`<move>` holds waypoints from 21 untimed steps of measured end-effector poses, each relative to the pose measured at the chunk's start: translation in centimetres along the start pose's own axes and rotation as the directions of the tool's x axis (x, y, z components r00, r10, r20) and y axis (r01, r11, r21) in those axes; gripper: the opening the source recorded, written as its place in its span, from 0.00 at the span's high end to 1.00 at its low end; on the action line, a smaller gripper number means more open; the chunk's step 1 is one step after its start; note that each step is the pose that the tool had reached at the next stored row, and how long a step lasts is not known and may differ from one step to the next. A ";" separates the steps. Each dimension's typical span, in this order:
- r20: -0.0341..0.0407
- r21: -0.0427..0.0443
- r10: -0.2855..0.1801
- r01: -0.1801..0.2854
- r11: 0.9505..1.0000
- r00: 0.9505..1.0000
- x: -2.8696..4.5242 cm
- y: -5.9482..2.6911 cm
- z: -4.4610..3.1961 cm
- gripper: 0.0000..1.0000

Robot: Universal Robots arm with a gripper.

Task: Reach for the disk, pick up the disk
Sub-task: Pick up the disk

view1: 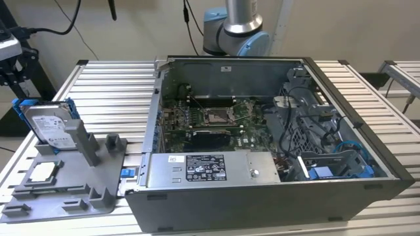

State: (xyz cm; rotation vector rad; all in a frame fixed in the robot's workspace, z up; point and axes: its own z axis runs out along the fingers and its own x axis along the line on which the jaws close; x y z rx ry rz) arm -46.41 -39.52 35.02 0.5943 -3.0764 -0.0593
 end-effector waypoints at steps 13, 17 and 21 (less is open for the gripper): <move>-0.003 0.000 -0.092 0.092 0.996 0.996 0.00 0.00 0.00 1.00; -0.006 0.000 -0.165 0.165 0.986 0.986 0.00 0.00 0.00 1.00; -0.009 -0.001 -0.235 0.235 0.972 0.972 0.00 0.00 0.00 1.00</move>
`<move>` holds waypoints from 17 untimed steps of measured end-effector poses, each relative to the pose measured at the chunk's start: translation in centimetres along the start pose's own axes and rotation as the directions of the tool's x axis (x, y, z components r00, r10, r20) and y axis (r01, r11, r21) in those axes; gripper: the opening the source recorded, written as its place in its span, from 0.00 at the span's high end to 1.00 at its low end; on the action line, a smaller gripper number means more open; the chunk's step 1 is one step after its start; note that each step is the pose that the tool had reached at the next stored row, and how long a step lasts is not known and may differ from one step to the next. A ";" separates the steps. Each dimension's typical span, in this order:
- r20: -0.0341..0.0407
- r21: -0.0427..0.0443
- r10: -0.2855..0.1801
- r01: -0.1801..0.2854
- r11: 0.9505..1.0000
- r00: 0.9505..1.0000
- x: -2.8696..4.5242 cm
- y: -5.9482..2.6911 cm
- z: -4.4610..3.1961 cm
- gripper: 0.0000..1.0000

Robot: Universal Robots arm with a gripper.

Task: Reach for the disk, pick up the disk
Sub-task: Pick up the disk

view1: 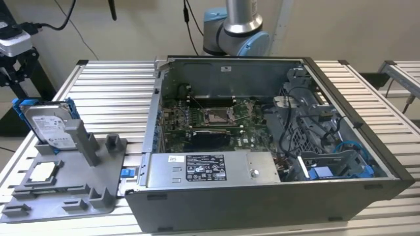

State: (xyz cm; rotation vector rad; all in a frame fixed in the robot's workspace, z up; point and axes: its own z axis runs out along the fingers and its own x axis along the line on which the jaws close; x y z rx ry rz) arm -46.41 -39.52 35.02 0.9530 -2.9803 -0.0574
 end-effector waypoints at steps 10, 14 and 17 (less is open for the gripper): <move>-0.007 -0.001 -0.181 0.181 0.983 0.983 0.00 0.00 0.00 1.00; -0.010 -0.001 -0.252 0.252 0.968 0.968 0.00 0.00 0.00 1.00; -0.012 -0.002 -0.304 0.304 0.953 0.953 0.00 0.00 0.00 1.00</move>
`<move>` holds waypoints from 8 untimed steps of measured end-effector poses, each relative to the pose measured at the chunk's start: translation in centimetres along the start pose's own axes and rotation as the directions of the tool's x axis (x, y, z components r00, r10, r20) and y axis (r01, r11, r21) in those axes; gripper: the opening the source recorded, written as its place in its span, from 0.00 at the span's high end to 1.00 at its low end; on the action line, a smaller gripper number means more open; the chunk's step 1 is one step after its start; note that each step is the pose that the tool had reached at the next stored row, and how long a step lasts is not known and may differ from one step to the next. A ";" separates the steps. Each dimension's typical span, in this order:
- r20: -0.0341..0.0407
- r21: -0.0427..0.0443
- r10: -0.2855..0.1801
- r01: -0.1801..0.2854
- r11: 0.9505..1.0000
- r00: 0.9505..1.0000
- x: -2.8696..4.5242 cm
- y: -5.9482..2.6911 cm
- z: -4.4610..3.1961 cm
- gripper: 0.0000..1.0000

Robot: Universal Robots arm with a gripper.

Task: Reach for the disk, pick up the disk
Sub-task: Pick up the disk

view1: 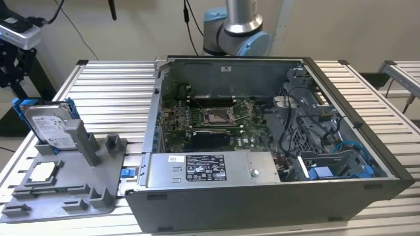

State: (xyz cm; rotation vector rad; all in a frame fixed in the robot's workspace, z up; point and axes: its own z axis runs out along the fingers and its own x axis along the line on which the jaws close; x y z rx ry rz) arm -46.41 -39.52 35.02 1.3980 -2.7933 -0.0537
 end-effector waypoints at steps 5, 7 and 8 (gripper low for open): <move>-0.004 0.000 -0.091 0.091 0.996 0.996 0.00 0.00 0.00 1.00; -0.005 0.000 -0.127 0.127 0.992 0.992 0.00 0.00 0.00 1.00; -0.006 0.000 -0.145 0.145 0.989 0.989 0.00 0.00 0.00 1.00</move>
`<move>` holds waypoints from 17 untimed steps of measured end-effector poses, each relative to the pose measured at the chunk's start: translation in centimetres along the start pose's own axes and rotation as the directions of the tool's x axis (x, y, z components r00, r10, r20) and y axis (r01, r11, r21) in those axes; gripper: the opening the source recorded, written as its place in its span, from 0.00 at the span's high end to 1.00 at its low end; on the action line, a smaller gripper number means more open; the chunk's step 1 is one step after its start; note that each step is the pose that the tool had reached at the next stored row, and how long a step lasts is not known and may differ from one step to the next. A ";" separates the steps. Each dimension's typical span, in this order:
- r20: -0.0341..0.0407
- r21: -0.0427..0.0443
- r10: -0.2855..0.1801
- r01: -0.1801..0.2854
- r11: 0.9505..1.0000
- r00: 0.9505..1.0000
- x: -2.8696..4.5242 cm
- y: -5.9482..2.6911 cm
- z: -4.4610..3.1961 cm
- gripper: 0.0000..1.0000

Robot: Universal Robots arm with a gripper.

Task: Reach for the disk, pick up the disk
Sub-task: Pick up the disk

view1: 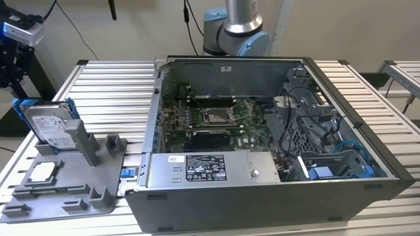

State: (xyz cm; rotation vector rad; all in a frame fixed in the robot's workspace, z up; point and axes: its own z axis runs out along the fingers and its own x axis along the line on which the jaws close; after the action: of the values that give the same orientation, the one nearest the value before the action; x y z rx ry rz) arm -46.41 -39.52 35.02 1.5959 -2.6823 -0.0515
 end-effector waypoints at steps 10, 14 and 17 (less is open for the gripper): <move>-0.007 -0.001 -0.182 0.182 0.983 0.983 0.00 0.00 0.00 1.00; -0.010 -0.001 -0.252 0.252 0.968 0.968 0.00 0.00 0.00 1.00; -0.012 -0.002 -0.304 0.304 0.953 0.952 0.00 0.00 0.00 1.00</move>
State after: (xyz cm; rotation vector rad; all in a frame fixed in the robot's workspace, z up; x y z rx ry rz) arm -46.41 -39.52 35.02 1.9873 -2.4005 -0.0460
